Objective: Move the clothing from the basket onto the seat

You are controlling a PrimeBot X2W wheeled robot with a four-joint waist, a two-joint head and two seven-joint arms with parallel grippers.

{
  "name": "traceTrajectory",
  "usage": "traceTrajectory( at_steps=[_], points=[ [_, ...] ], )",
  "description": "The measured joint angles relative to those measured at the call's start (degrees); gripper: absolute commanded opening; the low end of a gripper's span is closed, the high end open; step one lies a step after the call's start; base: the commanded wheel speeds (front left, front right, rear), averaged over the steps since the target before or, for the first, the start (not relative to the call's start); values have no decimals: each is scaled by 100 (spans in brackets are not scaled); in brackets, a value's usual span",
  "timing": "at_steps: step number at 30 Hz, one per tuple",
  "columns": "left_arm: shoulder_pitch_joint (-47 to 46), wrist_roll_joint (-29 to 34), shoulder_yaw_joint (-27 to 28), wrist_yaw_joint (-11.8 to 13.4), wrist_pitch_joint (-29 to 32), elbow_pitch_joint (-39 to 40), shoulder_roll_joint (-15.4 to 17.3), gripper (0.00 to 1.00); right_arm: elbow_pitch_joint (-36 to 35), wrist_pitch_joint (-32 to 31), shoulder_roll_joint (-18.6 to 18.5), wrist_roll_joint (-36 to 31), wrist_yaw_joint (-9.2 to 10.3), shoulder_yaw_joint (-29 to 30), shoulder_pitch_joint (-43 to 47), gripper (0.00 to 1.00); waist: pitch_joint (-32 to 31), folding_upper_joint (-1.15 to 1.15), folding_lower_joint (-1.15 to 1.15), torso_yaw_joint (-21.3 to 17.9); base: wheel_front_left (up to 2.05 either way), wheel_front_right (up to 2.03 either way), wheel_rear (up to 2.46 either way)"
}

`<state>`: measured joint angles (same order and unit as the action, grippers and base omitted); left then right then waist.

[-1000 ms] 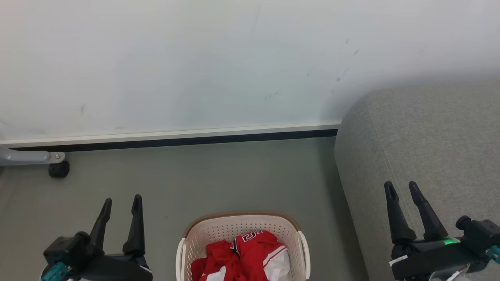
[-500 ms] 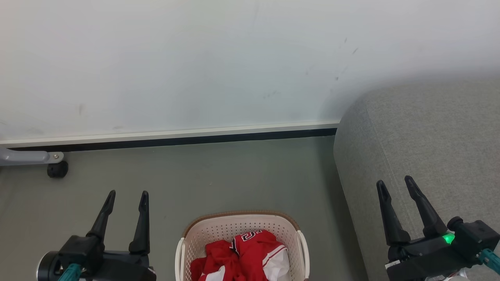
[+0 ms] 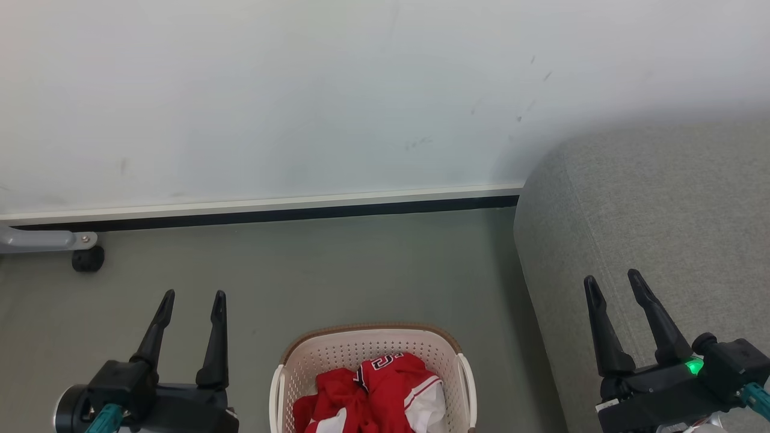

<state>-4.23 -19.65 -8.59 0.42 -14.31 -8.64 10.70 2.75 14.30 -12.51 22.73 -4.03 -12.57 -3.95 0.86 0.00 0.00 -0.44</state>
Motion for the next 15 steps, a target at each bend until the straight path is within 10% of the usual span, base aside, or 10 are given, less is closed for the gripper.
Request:
traceTrajectory(
  at_steps=[15],
  points=[
    [3,4,70,-92,-1,240,-112,100,-168,12,122,-9,-20,49,9,100,356,0,0,-94,0,0,0]
  ],
)
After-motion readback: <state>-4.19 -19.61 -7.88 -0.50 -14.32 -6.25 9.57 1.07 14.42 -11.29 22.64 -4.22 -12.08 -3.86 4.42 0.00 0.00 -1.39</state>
